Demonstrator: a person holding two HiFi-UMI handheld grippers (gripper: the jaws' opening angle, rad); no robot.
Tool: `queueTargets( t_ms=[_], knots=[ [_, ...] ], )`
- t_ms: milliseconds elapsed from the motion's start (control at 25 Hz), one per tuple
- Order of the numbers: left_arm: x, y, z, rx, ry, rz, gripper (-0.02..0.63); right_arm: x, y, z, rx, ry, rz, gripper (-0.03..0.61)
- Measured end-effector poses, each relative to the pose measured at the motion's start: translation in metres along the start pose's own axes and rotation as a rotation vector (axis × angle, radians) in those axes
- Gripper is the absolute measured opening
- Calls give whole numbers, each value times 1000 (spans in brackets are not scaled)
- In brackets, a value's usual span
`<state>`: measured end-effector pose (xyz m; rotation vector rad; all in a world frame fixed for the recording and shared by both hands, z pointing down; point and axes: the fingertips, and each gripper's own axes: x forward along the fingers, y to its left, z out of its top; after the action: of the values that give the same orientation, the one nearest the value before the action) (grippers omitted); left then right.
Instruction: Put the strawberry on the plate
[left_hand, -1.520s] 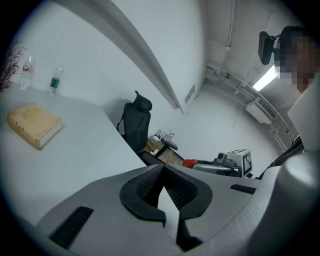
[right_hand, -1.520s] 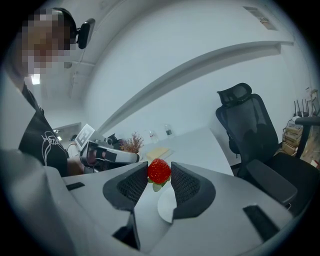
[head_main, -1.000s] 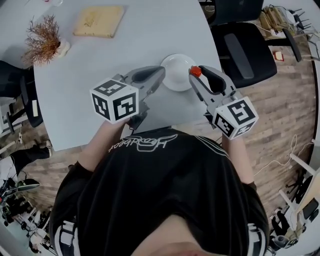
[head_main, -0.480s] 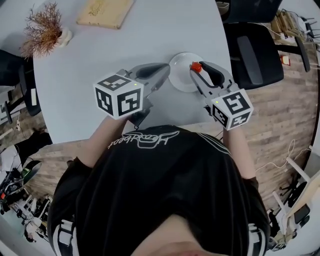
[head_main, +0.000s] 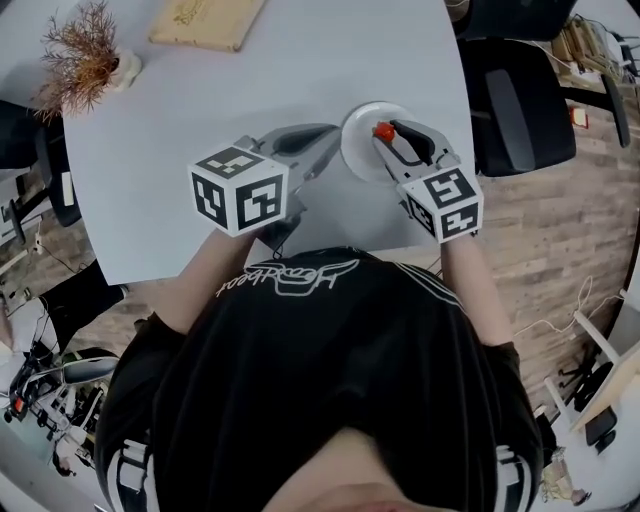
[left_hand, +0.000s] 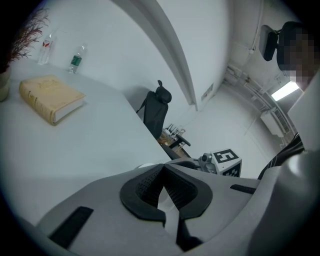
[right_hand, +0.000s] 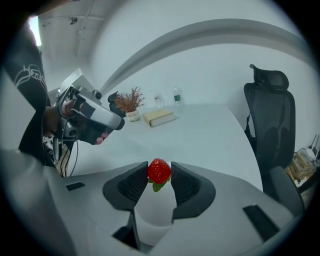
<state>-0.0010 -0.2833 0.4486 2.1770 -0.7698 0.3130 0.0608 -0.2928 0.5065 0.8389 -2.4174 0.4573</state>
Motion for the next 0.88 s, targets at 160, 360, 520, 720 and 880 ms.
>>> queueTargets(
  t_ms=[160, 360, 520, 720, 880],
  knots=[
    [-1, 4, -1, -5, 0, -2, 6, 13, 5, -7, -38, 48, 16, 138],
    [2, 6, -4, -10, 5, -8, 6, 23, 3, -17, -69, 102, 5, 137],
    [4, 8, -5, -10, 9, -11, 6, 29, 4, -21, -102, 130, -4, 137],
    [4, 8, -7, -17, 11, -14, 6, 34, 5, -27, -112, 149, -4, 138],
    [6, 8, -8, -17, 12, -12, 6, 35, 5, -28, -134, 159, -6, 137]
  ],
)
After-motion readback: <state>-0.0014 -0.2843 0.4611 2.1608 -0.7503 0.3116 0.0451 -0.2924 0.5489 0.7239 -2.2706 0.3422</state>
